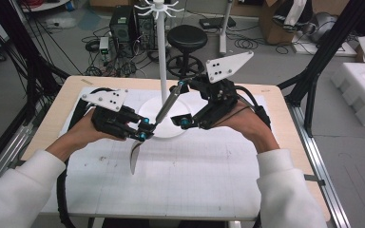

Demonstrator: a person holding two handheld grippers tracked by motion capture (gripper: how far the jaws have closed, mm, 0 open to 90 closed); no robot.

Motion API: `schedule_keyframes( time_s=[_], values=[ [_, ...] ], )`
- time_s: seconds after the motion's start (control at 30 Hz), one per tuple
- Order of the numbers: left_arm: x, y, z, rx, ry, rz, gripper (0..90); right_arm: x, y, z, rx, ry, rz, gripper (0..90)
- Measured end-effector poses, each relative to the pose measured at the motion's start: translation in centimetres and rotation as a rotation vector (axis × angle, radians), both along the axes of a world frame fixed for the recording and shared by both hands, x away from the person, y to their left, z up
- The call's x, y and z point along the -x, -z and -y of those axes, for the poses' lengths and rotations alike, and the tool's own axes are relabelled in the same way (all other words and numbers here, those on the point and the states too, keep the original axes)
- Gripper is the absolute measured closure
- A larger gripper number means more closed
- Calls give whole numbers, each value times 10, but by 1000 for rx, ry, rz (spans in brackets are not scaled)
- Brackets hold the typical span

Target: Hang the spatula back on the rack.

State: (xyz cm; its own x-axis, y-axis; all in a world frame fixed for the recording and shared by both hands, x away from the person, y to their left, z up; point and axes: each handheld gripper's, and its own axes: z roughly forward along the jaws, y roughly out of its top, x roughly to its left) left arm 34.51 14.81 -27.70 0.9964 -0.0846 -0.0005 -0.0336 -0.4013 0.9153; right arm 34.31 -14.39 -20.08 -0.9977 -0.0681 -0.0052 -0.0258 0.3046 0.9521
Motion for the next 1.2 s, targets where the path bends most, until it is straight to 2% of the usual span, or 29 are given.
schedule_keyframes(
  time_s=[0.27,0.37,0.77,1.03,1.2],
  values=[
    [0,0,0,10,-2,6,747,-1,-3,-9,-6,-23,4,266],
    [1,0,1,12,2,4,747,0,-4,-11,-13,-36,16,352],
    [2,-2,-1,16,-6,17,747,0,-5,-13,-18,-32,1,480],
    [3,-2,0,9,-10,13,746,1,-5,-15,-17,-25,10,672],
    [2,-1,1,-4,-8,8,746,2,-4,-17,-2,-19,13,682]
  ],
)
